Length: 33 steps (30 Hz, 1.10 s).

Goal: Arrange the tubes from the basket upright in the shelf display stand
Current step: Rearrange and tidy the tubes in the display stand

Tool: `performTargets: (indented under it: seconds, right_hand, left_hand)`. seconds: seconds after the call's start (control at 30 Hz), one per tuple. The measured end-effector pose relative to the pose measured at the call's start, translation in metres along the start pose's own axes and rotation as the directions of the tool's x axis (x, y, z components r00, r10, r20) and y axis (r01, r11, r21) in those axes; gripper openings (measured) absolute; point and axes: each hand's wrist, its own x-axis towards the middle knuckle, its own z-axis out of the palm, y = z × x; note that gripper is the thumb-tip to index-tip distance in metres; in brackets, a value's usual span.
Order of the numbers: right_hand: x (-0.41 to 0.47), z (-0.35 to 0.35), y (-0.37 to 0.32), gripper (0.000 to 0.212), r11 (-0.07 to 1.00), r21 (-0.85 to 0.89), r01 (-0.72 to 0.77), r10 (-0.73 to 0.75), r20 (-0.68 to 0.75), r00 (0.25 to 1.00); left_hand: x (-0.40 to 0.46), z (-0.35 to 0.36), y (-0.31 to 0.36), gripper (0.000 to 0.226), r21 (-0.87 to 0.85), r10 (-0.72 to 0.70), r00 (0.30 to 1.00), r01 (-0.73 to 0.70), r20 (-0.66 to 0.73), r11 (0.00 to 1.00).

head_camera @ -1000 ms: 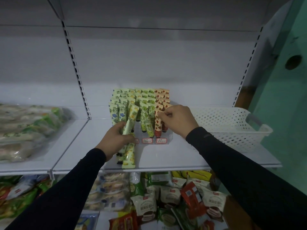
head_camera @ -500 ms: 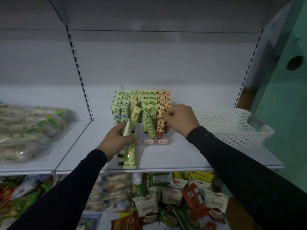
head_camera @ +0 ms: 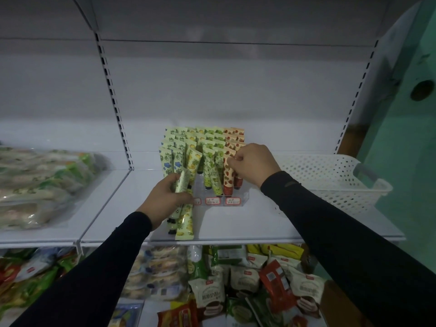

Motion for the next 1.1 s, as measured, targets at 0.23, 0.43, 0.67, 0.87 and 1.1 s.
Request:
performTargets:
  seconds: [0.23,0.43,0.67,0.87,1.1]
  right_hand:
    - [-0.007,0.007,0.004,0.046,1.0,0.025,0.017,-0.015,-0.086,0.996]
    - [-0.01,0.008,0.004,0.05,0.999,0.034,0.013,-0.01,-0.095,0.995]
    - [-0.014,0.008,0.004,0.054,1.0,0.011,-0.008,0.009,-0.12,0.993]
    - [-0.008,0.008,0.003,0.053,1.0,-0.014,-0.015,0.014,-0.093,0.996]
    - [0.004,0.003,0.007,0.053,0.999,-0.052,0.004,-0.005,-0.02,1.0]
  left_hand:
    - [0.0,0.0,0.0,0.037,0.028,0.006,1.0,-0.006,0.002,1.0]
    - [-0.004,0.0,0.002,0.046,0.004,0.006,1.0,-0.006,-0.002,1.0]
    - [-0.003,-0.001,0.0,0.034,0.019,0.008,1.0,-0.008,-0.008,1.0]
    - [-0.003,0.0,-0.001,0.034,0.019,0.017,1.0,-0.017,-0.006,1.0]
    - [0.0,-0.004,-0.004,0.032,0.036,0.006,1.0,-0.006,-0.009,0.999]
